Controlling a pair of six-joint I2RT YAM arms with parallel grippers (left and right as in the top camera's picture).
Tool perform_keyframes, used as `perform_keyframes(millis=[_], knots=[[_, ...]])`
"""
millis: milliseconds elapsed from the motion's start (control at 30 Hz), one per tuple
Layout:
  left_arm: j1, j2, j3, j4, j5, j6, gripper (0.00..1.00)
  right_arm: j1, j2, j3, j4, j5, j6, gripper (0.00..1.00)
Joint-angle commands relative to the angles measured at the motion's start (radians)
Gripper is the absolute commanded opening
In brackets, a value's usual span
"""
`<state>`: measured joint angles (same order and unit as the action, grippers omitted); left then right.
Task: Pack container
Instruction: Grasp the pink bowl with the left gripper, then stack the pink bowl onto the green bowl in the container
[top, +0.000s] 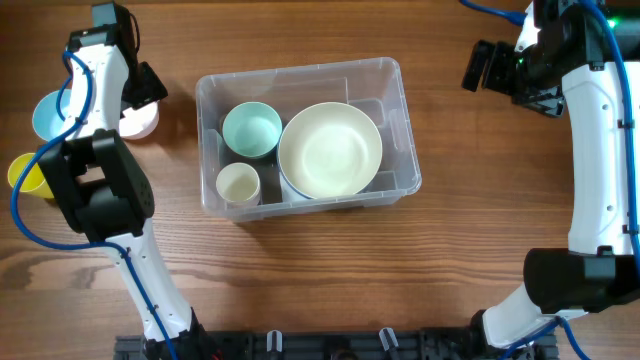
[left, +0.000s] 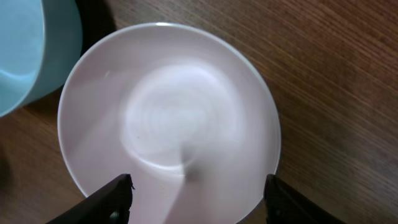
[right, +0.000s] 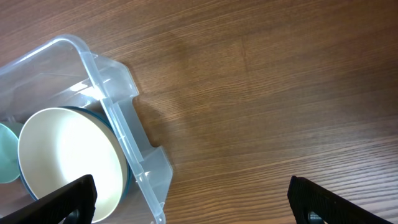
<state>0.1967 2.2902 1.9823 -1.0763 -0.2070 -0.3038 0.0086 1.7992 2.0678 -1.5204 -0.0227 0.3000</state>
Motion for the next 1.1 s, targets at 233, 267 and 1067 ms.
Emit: perform_keyframes(millis=[233, 267, 1067], knots=[[-0.003, 0.024, 0.000, 0.046, 0.142, 0.159, 0.67, 0.005, 0.043, -0.016, 0.001, -0.001, -0.009, 1.00], [-0.003, 0.037, 0.000, 0.045, 0.142, 0.159, 0.67, 0.005, 0.046, -0.024, 0.004, -0.001, -0.009, 0.99], [-0.097, -0.211, 0.002, -0.117, 0.098, 0.136, 0.04, 0.005, 0.046, -0.030, 0.009, -0.001, -0.012, 1.00]])
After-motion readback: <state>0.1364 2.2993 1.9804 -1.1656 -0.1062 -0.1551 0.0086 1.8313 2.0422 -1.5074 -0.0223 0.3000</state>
